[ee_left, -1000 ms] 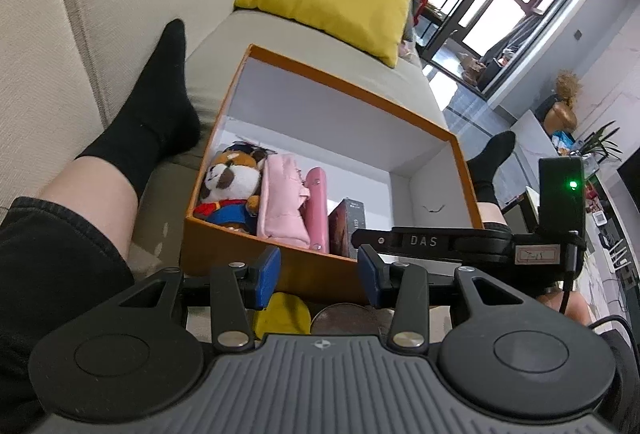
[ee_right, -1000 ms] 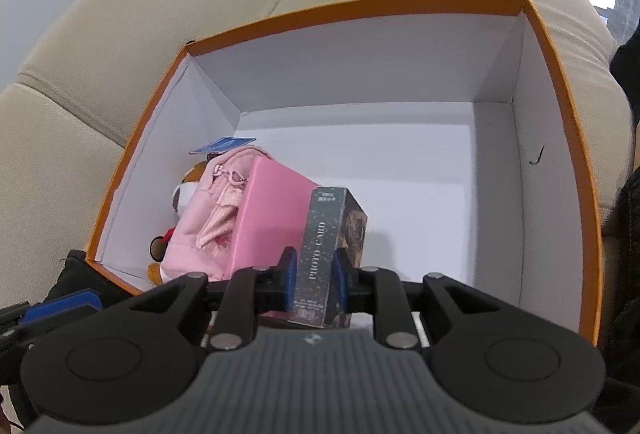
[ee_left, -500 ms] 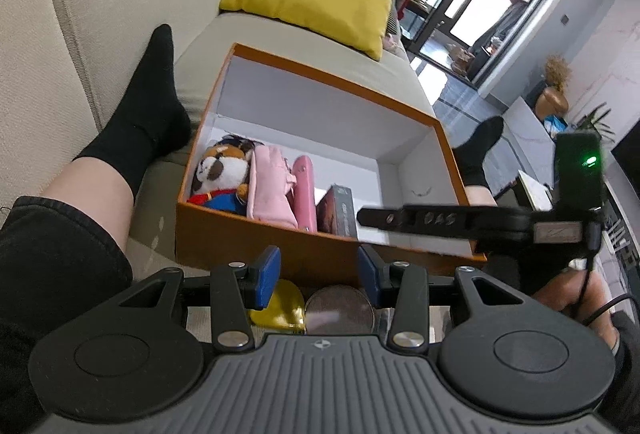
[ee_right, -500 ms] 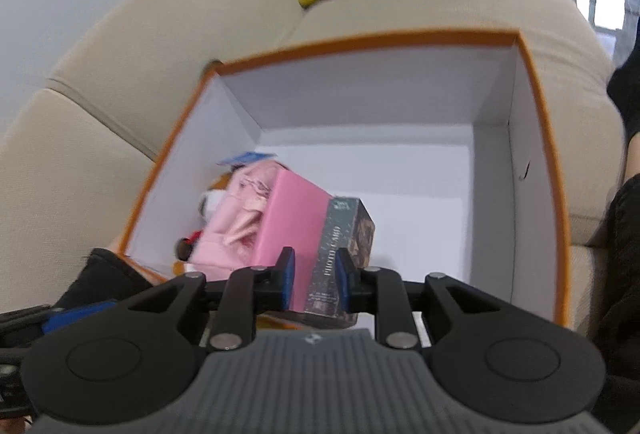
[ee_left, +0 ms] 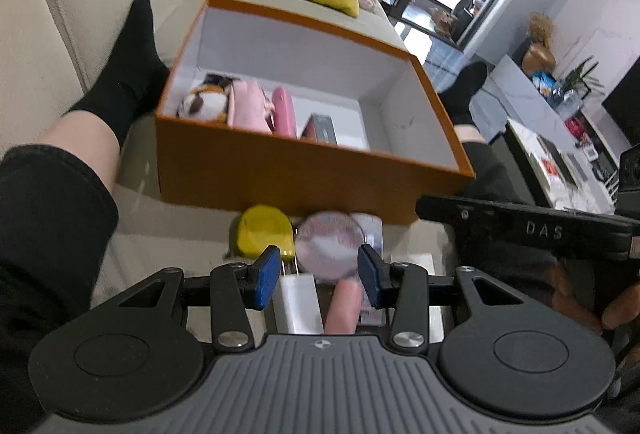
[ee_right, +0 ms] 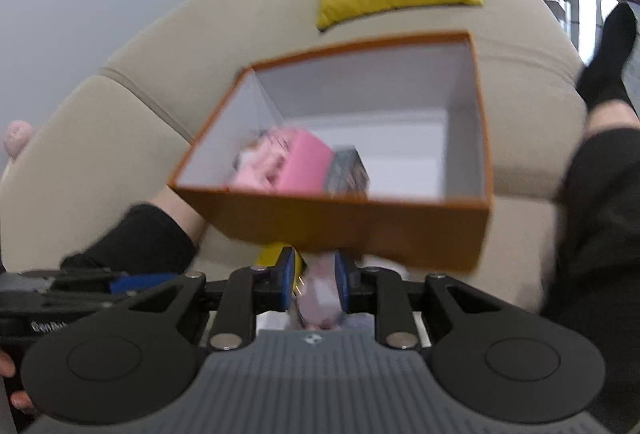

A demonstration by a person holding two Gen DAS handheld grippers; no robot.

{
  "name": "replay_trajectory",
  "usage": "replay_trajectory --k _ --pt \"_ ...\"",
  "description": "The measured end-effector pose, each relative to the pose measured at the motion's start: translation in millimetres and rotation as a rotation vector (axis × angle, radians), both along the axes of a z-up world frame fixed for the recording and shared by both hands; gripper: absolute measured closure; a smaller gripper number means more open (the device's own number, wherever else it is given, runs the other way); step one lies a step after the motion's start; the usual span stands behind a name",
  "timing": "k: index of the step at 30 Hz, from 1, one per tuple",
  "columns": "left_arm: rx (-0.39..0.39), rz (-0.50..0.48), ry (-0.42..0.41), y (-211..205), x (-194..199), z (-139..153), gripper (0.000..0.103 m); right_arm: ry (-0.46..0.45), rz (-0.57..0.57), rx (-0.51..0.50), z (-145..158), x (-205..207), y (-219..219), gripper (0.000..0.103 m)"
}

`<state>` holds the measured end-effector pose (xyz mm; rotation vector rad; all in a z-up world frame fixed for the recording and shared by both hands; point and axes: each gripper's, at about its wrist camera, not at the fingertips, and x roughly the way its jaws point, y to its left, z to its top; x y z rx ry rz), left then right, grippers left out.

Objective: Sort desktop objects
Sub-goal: 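Grasp the white charger with the left tool while the right tool grasps the round pink compact mirror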

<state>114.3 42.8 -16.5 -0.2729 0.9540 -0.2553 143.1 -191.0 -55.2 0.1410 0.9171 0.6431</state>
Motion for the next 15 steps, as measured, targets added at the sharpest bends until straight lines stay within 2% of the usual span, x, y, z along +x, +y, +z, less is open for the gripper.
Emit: replay_trajectory --k 7,15 --pt "0.047 -0.039 -0.009 -20.5 -1.3 -21.0 0.053 0.082 -0.049 -0.039 -37.8 -1.6 -18.3 0.076" --pt "0.118 -0.072 0.02 -39.8 6.9 -42.4 0.053 0.103 -0.033 -0.026 -53.7 -0.2 -12.1 0.075"
